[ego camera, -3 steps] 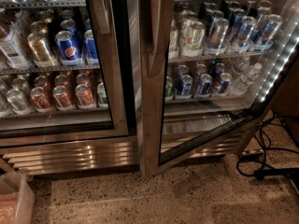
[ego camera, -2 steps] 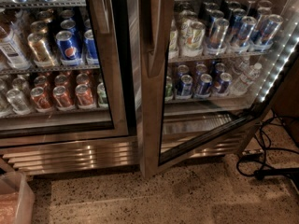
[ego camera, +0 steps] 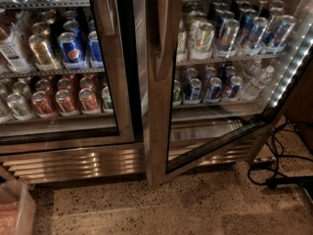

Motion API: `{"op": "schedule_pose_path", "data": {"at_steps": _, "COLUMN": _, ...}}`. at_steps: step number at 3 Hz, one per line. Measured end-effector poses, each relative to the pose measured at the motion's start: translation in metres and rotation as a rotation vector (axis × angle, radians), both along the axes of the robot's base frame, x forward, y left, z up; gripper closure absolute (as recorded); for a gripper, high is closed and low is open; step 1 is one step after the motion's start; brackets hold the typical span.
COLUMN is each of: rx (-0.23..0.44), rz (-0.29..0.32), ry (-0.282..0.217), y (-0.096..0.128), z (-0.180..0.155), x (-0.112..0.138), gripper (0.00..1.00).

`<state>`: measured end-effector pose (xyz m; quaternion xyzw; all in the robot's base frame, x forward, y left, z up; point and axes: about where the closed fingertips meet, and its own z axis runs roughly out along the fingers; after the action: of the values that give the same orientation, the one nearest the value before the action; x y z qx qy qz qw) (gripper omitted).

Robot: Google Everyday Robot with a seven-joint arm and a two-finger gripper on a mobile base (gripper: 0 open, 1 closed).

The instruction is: Open right fridge door

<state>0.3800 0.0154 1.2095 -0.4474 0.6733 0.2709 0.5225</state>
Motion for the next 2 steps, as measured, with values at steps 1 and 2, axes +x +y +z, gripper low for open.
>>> {"op": "schedule_pose_path", "data": {"at_steps": 1, "rx": 0.000, "rz": 0.000, "ry": 0.000, "y": 0.0000, "z": 0.0000, "x": 0.0000, "gripper": 0.00}}
{"op": "schedule_pose_path", "data": {"at_steps": 2, "rx": 0.000, "rz": 0.000, "ry": 0.000, "y": 0.0000, "z": 0.0000, "x": 0.0000, "gripper": 0.00}}
